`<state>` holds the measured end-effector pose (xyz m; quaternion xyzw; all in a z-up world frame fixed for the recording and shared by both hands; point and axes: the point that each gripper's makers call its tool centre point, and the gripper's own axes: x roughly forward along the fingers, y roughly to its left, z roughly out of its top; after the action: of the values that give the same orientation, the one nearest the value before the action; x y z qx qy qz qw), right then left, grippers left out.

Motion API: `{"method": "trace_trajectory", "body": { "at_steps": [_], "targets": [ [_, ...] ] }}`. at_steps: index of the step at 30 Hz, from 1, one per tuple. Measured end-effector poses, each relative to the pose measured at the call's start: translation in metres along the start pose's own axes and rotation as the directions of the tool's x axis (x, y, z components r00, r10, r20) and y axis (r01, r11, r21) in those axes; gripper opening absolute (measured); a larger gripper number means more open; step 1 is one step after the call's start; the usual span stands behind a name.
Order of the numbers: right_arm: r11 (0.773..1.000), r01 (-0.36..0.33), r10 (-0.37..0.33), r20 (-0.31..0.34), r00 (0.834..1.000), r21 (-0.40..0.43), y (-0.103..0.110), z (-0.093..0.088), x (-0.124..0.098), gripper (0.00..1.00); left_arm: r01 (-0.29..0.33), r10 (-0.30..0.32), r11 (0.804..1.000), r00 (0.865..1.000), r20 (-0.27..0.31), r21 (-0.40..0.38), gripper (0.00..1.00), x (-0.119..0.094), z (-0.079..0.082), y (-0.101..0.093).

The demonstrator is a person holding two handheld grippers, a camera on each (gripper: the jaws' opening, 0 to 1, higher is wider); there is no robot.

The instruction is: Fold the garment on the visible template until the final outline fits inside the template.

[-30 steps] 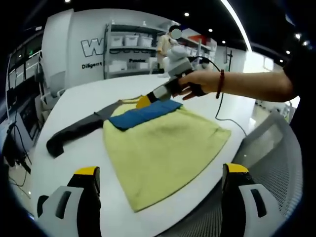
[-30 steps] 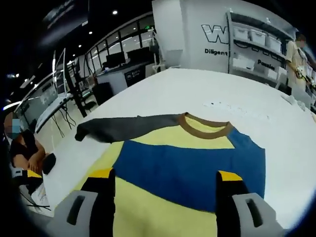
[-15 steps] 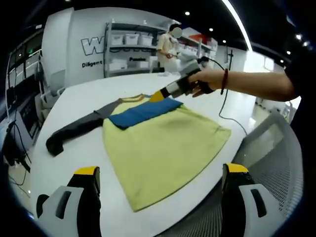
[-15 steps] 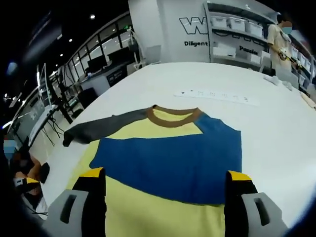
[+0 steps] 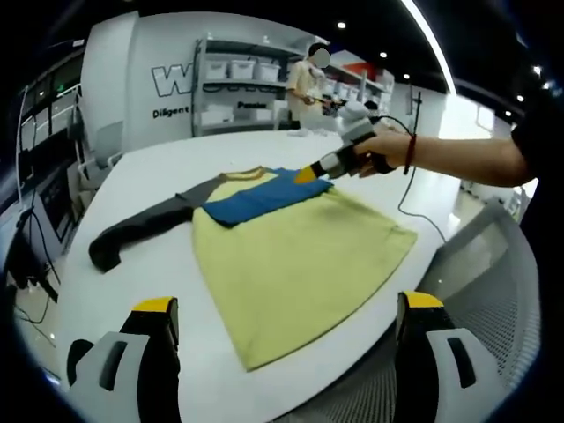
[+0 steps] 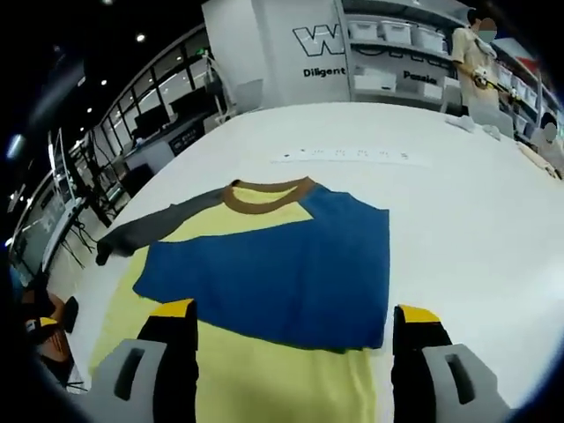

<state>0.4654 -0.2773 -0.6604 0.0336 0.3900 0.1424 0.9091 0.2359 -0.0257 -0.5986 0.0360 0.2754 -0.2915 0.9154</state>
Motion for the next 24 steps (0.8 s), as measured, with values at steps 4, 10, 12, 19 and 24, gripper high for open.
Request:
{"method": "trace_trajectory", "body": {
  "at_steps": [4, 10, 12, 19, 24],
  "targets": [
    [1.000, 0.002, -0.002, -0.005, 1.000, -0.004, -0.006, -0.006, -0.001, 0.77, -0.006, 0.006, 1.000, 1.000, -0.006, -0.001, 0.99, 0.000, -0.002, 0.003],
    [0.999, 0.035, -0.035, 0.004, 0.999, 0.013, -0.020, -0.008, -0.003, 0.58, -0.005, 0.005, 1.000, 1.000, -0.007, -0.004, 0.99, 0.001, -0.002, 0.003],
    [0.999, 0.046, -0.046, 0.011, 0.999, 0.010, -0.024, -0.008, -0.003, 0.52, -0.004, 0.004, 1.000, 1.000, -0.006, -0.004, 0.99, 0.001, -0.002, 0.003],
    [0.996, 0.088, -0.088, -0.011, 0.996, -0.026, -0.035, -0.016, -0.007, 0.28, 0.001, -0.001, 1.000, 1.000, 0.000, -0.031, 0.98, 0.000, -0.002, 0.003],
    [0.995, 0.096, -0.097, -0.023, 0.995, -0.018, -0.038, -0.021, -0.012, 0.19, 0.004, -0.004, 0.999, 1.000, 0.009, -0.040, 0.98, -0.001, 0.000, 0.002]
  ]
}}
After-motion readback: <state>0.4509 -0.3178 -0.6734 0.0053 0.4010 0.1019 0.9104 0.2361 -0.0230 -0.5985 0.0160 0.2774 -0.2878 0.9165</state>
